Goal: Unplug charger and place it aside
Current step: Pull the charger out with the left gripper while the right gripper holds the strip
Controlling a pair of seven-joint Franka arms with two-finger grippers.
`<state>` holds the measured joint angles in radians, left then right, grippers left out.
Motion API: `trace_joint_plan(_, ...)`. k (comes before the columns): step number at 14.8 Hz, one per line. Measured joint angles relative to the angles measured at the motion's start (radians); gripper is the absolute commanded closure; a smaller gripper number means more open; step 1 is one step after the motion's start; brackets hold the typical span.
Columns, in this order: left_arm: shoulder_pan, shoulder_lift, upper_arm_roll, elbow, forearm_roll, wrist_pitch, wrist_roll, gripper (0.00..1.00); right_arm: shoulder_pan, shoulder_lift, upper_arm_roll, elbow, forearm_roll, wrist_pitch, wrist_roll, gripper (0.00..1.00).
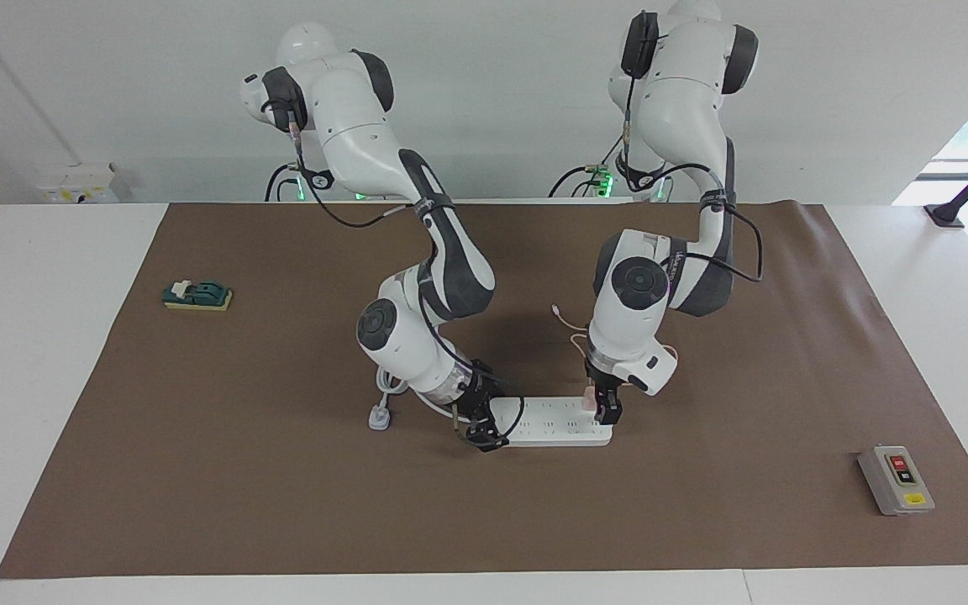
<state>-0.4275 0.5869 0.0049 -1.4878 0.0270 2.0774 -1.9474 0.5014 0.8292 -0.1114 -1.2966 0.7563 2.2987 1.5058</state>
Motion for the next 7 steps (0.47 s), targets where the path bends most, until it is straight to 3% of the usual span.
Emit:
trace_joint_plan(1,0.0,0.0,0.0,0.004,0.0,-0.001,0.0,0.23,-0.001,0.001,0.0,0.001,0.0,0.0,0.0,0.59)
trace_joint_plan(2,0.0,0.0,0.001,0.005,0.0,-0.001,0.0,0.24,-0.002,0.001,0.0,0.002,0.001,-0.001,0.0,0.71)
trace_joint_plan(3,0.0,0.0,0.001,0.006,0.0,-0.001,0.0,0.27,-0.004,0.0,0.0,0.003,0.004,-0.004,0.001,0.78)
trace_joint_plan(5,0.001,0.001,0.002,0.006,0.0,-0.001,0.0,0.33,-0.005,0.001,0.002,0.003,0.006,-0.006,0.001,0.79)
trace_joint_plan(6,0.001,0.001,0.003,0.006,0.0,0.0,0.0,0.44,-0.006,0.001,0.002,0.003,0.006,-0.006,0.001,0.81)
trace_joint_plan(7,0.001,0.001,0.003,0.007,0.0,0.001,0.0,0.62,-0.006,0.001,0.003,0.003,0.006,-0.006,0.001,0.89)
